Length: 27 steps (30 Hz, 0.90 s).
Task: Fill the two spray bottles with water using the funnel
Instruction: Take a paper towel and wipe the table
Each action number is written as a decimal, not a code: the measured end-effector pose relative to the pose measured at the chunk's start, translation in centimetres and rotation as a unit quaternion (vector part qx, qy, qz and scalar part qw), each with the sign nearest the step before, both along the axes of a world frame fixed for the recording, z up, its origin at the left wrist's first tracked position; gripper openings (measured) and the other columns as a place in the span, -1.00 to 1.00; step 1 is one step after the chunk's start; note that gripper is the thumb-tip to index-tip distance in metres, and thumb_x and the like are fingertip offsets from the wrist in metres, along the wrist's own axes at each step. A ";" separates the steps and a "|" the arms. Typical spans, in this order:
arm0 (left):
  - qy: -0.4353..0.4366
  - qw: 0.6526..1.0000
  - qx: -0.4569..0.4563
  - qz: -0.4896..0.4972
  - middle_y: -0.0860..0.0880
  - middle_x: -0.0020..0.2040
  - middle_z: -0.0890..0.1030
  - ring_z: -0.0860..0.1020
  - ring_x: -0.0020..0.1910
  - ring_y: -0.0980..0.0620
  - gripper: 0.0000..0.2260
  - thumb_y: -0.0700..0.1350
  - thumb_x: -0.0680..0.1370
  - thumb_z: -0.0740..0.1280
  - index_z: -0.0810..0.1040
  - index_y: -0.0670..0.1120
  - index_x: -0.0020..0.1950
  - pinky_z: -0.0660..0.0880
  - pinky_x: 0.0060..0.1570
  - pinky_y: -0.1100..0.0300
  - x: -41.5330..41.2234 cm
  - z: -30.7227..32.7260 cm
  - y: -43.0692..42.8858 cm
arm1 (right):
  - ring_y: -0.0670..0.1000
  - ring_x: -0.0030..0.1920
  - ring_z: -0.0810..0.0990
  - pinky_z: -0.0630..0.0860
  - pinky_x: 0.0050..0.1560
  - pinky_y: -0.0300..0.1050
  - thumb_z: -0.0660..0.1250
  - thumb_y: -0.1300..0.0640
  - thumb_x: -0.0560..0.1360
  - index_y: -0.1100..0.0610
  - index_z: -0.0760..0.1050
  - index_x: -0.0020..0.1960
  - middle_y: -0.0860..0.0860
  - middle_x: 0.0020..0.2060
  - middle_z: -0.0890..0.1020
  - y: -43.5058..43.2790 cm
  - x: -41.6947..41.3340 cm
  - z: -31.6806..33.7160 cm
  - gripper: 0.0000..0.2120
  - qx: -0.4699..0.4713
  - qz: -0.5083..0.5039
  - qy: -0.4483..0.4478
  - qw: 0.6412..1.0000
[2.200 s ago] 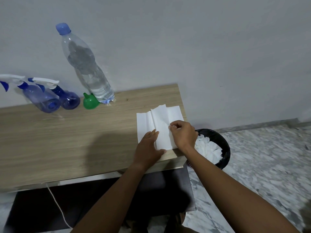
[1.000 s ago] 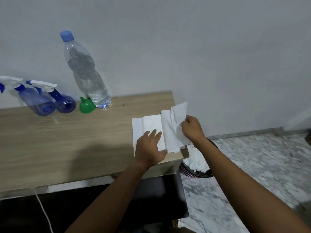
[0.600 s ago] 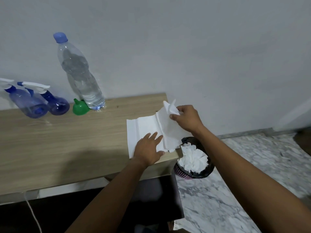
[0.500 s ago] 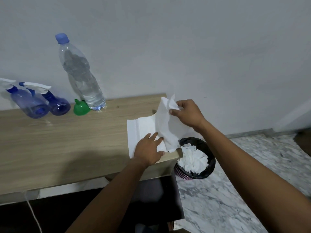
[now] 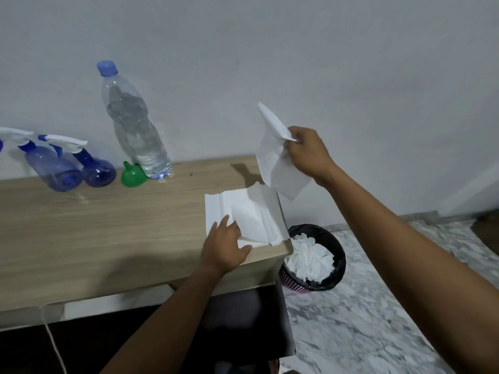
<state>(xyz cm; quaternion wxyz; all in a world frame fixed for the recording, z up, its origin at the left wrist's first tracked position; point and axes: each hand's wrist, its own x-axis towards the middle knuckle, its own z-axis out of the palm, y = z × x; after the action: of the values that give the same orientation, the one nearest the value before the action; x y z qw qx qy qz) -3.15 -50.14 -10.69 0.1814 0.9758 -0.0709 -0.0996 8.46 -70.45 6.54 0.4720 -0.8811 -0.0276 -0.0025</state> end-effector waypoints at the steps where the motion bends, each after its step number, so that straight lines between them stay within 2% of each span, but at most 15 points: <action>1: -0.004 1.000 0.021 0.009 0.02 0.52 0.46 0.23 0.62 -0.14 -0.44 0.17 0.53 0.34 0.52 -0.07 0.46 0.11 0.58 -0.13 -0.3 -0.2 0.8 | 0.20 -0.03 0.64 0.53 -0.12 -0.02 0.11 0.29 0.49 0.19 0.59 0.04 0.15 -0.04 0.67 0.6 -0.2 -0.7 -0.70 0.000 0.004 0.009 1.000; 3: -0.033 0.998 0.033 0.042 -0.06 0.43 0.57 0.39 0.53 -0.21 -0.41 0.18 0.44 0.32 0.62 -0.16 0.34 0.29 0.49 -0.23 -1.1 -0.7 2.6 | 0.15 -0.03 0.60 0.48 -0.12 -0.07 0.07 0.33 0.47 0.18 0.55 0.07 0.11 -0.03 0.64 2.5 -0.9 -2.2 -0.67 0.005 0.023 0.025 0.999; 5: -0.058 0.996 0.016 0.066 -0.14 0.25 0.69 0.59 0.32 -0.28 -0.46 0.13 0.37 0.32 0.70 -0.21 0.18 0.51 0.27 -0.26 -1.9 -0.7 4.5 | 0.08 -0.07 0.53 0.41 -0.16 -0.13 0.05 0.36 0.48 0.18 0.50 0.06 0.03 -0.07 0.58 5.0 -1.6 -3.8 -0.70 0.005 0.056 0.041 0.998; 7: -0.069 0.994 0.009 0.080 -0.15 0.15 0.73 0.66 0.18 -0.29 -0.48 0.11 0.35 0.28 0.72 -0.20 0.11 0.60 0.12 -0.21 -2.5 -0.3 6.6 | 0.03 -0.12 0.47 0.36 -0.18 -0.16 0.06 0.36 0.51 0.19 0.44 0.05 -0.03 -0.14 0.50 8.1 -2.4 -5.2 -0.77 -0.001 0.099 0.067 0.993; 9: -0.062 0.992 0.012 0.107 -0.15 0.16 0.73 0.67 0.17 -0.29 -0.49 0.10 0.35 0.27 0.73 -0.17 0.12 0.62 0.09 -0.17 -3.1 -0.1 9.1 | 0.03 -0.08 0.46 0.36 -0.14 -0.11 0.11 0.26 0.58 0.17 0.42 0.12 -0.05 -0.13 0.48 11.7 -3.3 -6.5 -0.83 -0.002 0.136 0.104 0.985; 11: -0.053 0.988 0.006 0.143 -0.14 0.21 0.70 0.64 0.22 -0.29 -0.48 0.10 0.36 0.28 0.71 -0.15 0.18 0.61 0.14 -0.14 -4.0 0.0 12.2 | 0.04 0.05 0.49 0.37 0.01 -0.07 0.15 0.08 0.63 0.14 0.45 0.20 -0.02 -0.01 0.53 15.5 -4.2 -7.6 -0.77 0.011 0.164 0.137 0.977; 13: -0.036 0.980 -0.013 0.195 -0.13 0.34 0.63 0.55 0.36 -0.27 -0.48 0.07 0.42 0.33 0.65 -0.13 0.31 0.51 0.30 -0.11 -5.0 0.8 15.2 | 0.09 0.08 0.52 0.35 0.06 -0.04 0.14 0.01 0.66 0.21 0.50 0.10 0.08 0.03 0.57 19.1 -5.0 -8.4 -0.70 0.040 0.179 0.147 0.972; 15: -0.012 0.972 -0.014 0.235 -0.08 0.49 0.50 0.39 0.52 -0.20 -0.49 0.05 0.52 0.38 0.55 -0.07 0.44 0.34 0.46 -0.02 -6.0 2.0 18.6 | 0.09 -0.06 0.53 0.32 -0.05 -0.05 0.14 0.13 0.67 0.29 0.52 -0.08 0.11 -0.15 0.58 22.7 -5.6 -9.0 -0.70 0.032 0.209 0.120 0.970; 17: 0.014 0.962 -0.012 0.271 -0.01 0.59 0.37 0.26 0.60 -0.10 -0.45 0.11 0.55 0.30 0.45 0.00 0.53 0.18 0.54 0.10 -7.2 2.8 22.5 | -0.07 -0.27 0.47 0.28 -0.15 -0.11 0.19 0.28 0.60 0.09 0.49 -0.32 -0.10 -0.36 0.52 26.6 -5.9 -9.5 -0.67 0.004 0.234 0.099 0.967; 18: 0.023 0.959 -0.015 0.283 0.01 0.60 0.34 0.24 0.61 -0.07 -0.42 0.14 0.53 0.24 0.42 0.02 0.55 0.14 0.55 0.14 -7.7 3.0 24.6 | -0.15 -0.32 0.44 0.30 -0.17 -0.14 0.23 0.30 0.56 0.02 0.47 -0.35 -0.14 -0.41 0.49 28.6 -6.1 -9.8 -0.65 -0.008 0.247 0.091 0.965; 19: 0.028 0.956 -0.018 0.291 0.01 0.61 0.33 0.23 0.61 -0.05 -0.42 0.13 0.53 0.23 0.41 0.03 0.55 0.12 0.55 0.17 -8.2 3.2 26.8 | -0.19 -0.32 0.45 0.33 -0.19 -0.18 0.27 0.30 0.54 -0.01 0.52 -0.31 -0.17 -0.40 0.52 30.7 -6.3 -9.9 -0.68 -0.019 0.260 0.087 0.962; 21: 0.033 0.952 -0.023 0.303 0.00 0.62 0.31 0.23 0.61 -0.03 -0.47 0.02 0.58 0.31 0.39 0.04 0.57 0.10 0.55 0.19 -8.8 3.2 31.3 | -0.16 -0.23 0.53 0.37 -0.18 -0.35 0.35 0.25 0.50 0.04 0.67 -0.06 -0.16 -0.25 0.61 35.0 -6.8 -10.3 -0.83 -0.036 0.276 0.080 0.957; 22: 0.035 0.950 -0.026 0.309 -0.01 0.62 0.30 0.23 0.61 -0.02 -0.46 -0.03 0.58 0.35 0.39 0.03 0.57 0.11 0.55 0.19 -9.0 3.2 33.6 | -0.12 -0.17 0.56 0.38 -0.16 -0.36 0.38 0.25 0.48 0.07 0.69 0.04 -0.12 -0.18 0.63 37.2 -6.8 -10.7 -0.81 -0.044 0.278 0.075 0.957; 25: 0.050 0.946 -0.005 0.319 0.00 0.64 0.27 0.21 0.62 -0.07 -0.38 0.04 0.56 0.41 0.32 0.06 0.60 0.17 0.57 0.10 -8.9 3.1 39.9 | -0.02 -0.02 0.63 0.44 -0.01 -0.23 0.41 0.25 0.45 0.06 0.71 0.12 -0.02 0.00 0.71 43.4 -6.8 -11.2 -0.72 -0.079 0.284 0.061 0.954; 27: 0.087 0.945 0.004 0.315 0.03 0.66 0.19 0.13 0.64 -0.10 -0.28 0.13 0.53 0.43 0.23 0.09 0.64 0.17 0.58 0.00 -8.3 2.8 43.6 | 0.02 0.02 0.63 0.45 -0.02 -0.18 0.39 0.25 0.46 0.05 0.72 0.11 0.02 0.06 0.73 47.2 -6.4 -11.6 -0.72 -0.107 0.290 0.047 0.950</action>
<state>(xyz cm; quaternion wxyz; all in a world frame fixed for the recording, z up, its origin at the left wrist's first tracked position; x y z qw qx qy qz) -11.46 -6.55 -7.90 0.2052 0.9365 0.2566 -0.1223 2.09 -23.23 -5.06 0.3560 -0.8797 -0.2596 0.1792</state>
